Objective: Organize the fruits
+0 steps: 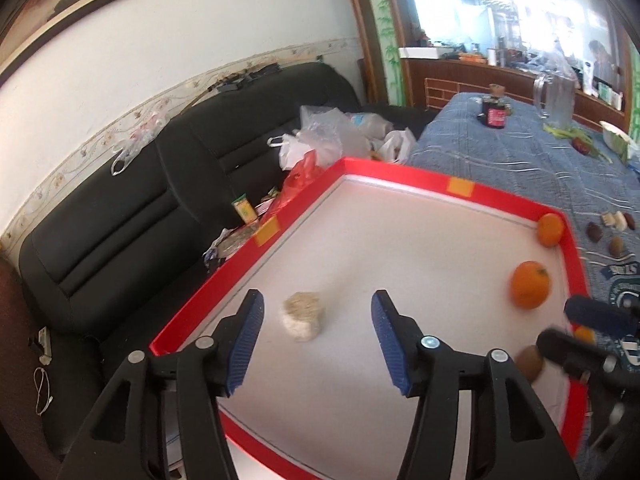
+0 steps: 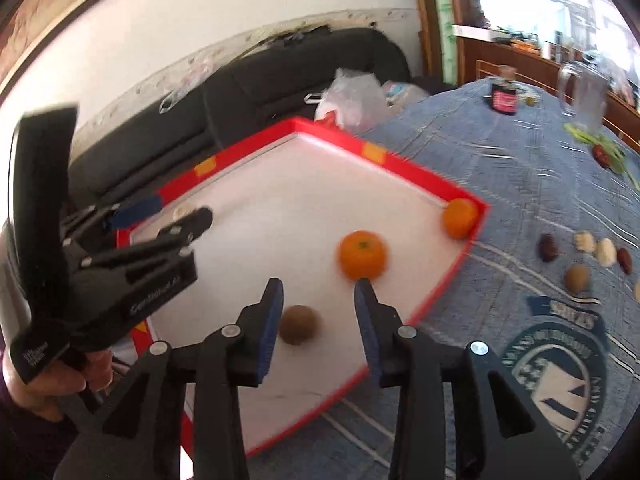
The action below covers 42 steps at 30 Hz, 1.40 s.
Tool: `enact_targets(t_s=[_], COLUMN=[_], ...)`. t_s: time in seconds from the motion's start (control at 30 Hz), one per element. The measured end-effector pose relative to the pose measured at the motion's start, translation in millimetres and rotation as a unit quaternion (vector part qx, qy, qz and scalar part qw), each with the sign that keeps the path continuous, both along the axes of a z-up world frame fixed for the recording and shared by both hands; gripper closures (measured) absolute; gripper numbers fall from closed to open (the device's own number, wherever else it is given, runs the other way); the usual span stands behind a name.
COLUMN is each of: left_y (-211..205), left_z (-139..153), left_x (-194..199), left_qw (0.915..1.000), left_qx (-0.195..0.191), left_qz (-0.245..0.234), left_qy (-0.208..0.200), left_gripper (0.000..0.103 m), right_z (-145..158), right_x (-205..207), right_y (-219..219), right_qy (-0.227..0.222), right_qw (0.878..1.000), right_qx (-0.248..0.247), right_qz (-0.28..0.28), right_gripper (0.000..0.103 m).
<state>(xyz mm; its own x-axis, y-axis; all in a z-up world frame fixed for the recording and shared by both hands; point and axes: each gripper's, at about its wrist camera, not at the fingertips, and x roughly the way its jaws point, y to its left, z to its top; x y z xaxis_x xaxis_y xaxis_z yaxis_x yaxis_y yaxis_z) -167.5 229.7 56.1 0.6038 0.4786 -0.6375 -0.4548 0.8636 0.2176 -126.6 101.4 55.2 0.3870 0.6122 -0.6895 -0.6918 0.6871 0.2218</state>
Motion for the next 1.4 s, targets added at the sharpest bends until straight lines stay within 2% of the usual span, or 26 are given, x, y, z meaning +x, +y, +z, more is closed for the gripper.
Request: enact_targets(t_s=[0.07,0.2,0.33,0.6,0.77,0.97,1.03,1.07,1.27,1.4], left_y=[-11,-34,-55,-108,-141,-162,-166,-168,-181,-195], left_z=[1,2,4,14,16,0,-5,-8,-12,-14], left_x=[2,6,10,33,63,93,98,101,118,134], left_qw=[0.9999,0.9990,0.9973,0.9881,0.9780,0.9711,0.9684,0.9680,0.9660,0.9648], left_qx=[0.004,0.007,0.010,-0.001,-0.035,-0.070,-0.083,-0.088,-0.106,-0.107], left_qz=[-0.014,-0.044,-0.073,-0.153,-0.204,-0.222,-0.227,-0.226,-0.224,-0.228], left_qy=[-0.002,0.002,0.006,0.013,0.024,0.053,0.061,0.067,0.074,0.076], left_gripper=[0.041,0.041,0.041,0.041,0.041,0.041,0.041,0.041,0.041,0.042], right_z=[3,3,0,-13,-24,-37,-39,-39,-36,-27], right_x=[7,25,44,118,152,167,168,168,166,165], right_y=[-15,-54,-102,-203,-218,-221,-222,-223,-227,-240], right_qy=[-0.001,0.007,0.001,0.004,0.015,0.016,0.011,0.011,0.006,0.014], right_qw=[1.000,0.998,0.993,0.969,0.963,0.960,0.961,0.962,0.962,0.962], right_qx=[0.003,0.008,-0.012,-0.069,-0.087,-0.085,-0.087,-0.090,-0.089,-0.055], right_qz=[-0.018,-0.064,-0.117,-0.237,-0.254,-0.265,-0.263,-0.258,-0.258,-0.266], right_gripper=[0.064,0.063,0.063,0.064,0.064,0.064,0.070,0.078,0.078,0.078])
